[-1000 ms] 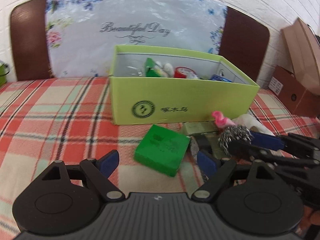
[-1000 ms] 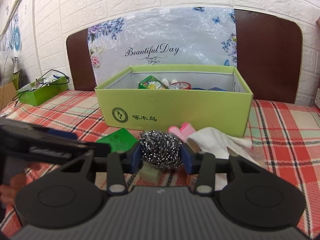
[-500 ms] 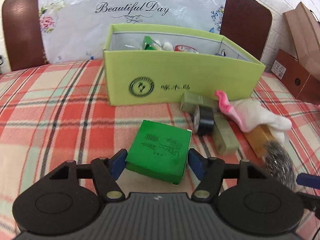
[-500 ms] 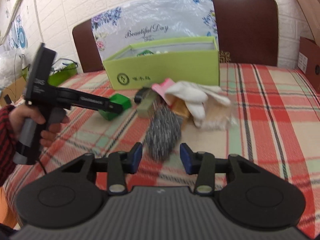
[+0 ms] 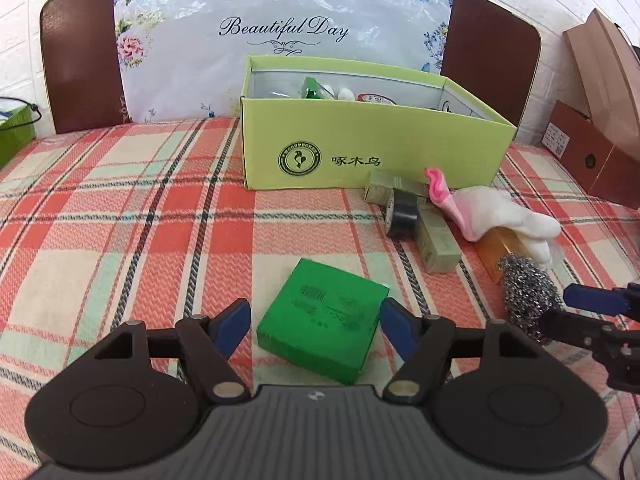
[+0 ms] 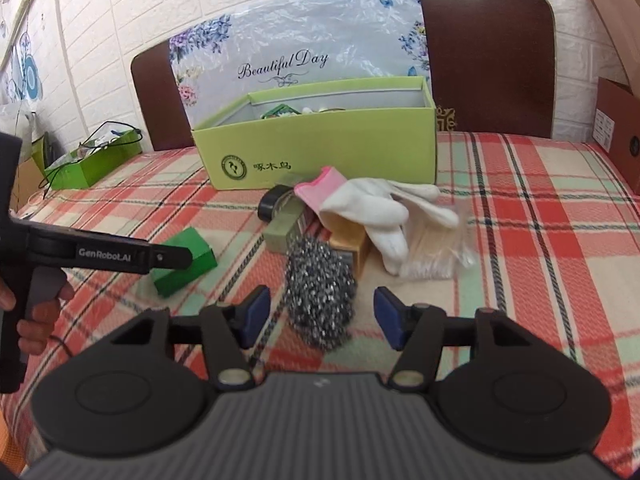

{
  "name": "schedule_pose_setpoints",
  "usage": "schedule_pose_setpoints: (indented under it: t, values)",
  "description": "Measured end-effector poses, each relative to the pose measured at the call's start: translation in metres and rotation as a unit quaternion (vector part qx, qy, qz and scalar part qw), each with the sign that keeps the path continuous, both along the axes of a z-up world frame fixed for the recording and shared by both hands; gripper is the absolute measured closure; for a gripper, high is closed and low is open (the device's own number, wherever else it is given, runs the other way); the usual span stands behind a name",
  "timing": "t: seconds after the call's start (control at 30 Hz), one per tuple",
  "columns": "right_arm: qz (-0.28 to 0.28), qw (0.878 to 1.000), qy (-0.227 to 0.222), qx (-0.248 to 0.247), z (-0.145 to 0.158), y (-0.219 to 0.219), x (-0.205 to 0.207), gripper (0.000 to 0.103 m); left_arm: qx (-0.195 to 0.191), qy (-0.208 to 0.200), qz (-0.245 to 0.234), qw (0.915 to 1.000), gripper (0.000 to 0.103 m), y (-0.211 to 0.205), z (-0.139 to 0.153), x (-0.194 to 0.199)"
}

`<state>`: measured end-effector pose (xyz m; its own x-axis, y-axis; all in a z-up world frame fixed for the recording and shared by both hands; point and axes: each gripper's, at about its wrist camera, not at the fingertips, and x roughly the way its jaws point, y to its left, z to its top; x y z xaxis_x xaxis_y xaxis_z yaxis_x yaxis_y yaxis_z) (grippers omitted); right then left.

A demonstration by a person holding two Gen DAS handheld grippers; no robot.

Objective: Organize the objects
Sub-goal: 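Grasp the steel wool scrubber with the right gripper while the left grasps the green square box, then carry the steel wool and green square box into the green box and release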

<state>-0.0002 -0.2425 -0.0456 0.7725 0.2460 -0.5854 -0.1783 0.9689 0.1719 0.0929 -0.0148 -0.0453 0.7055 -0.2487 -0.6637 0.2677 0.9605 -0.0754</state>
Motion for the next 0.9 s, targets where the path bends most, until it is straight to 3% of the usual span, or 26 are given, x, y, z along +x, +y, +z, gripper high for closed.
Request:
schedule_pose_setpoints:
  t: [0.07, 0.1, 0.13, 0.17, 0.37, 0.57, 0.9]
  values:
    - [0.001, 1.0, 0.007, -0.001, -0.005, 0.003, 0.01, 0.048, 0.004, 0.0, -0.007, 1.0, 0.027, -0.003, -0.002, 0.002]
    - [0.005, 1.0, 0.013, -0.002, -0.007, 0.005, 0.013, 0.052, 0.008, 0.002, -0.01, 0.9999, 0.027, -0.004, -0.004, 0.002]
    - [0.01, 1.0, 0.018, -0.002, -0.009, 0.008, 0.014, 0.064, 0.011, 0.005, -0.01, 0.9999, 0.027, -0.005, -0.006, 0.003]
    - [0.018, 1.0, 0.017, -0.004, -0.009, 0.011, 0.012, 0.066, 0.012, 0.006, -0.01, 0.9999, 0.027, -0.005, -0.008, 0.003]
    - [0.066, 0.998, -0.008, -0.006, 0.004, 0.024, -0.01, 0.069, 0.008, 0.008, -0.008, 0.9999, 0.027, -0.003, -0.013, 0.003]
    - [0.039, 0.998, -0.038, -0.007, 0.023, 0.014, -0.008, 0.069, -0.007, 0.009, -0.007, 0.9999, 0.031, 0.001, -0.007, 0.004]
    - [0.021, 0.996, -0.082, -0.019, 0.054, -0.001, 0.018, 0.069, -0.058, -0.053, -0.021, 0.9967, 0.033, -0.002, 0.051, 0.007]
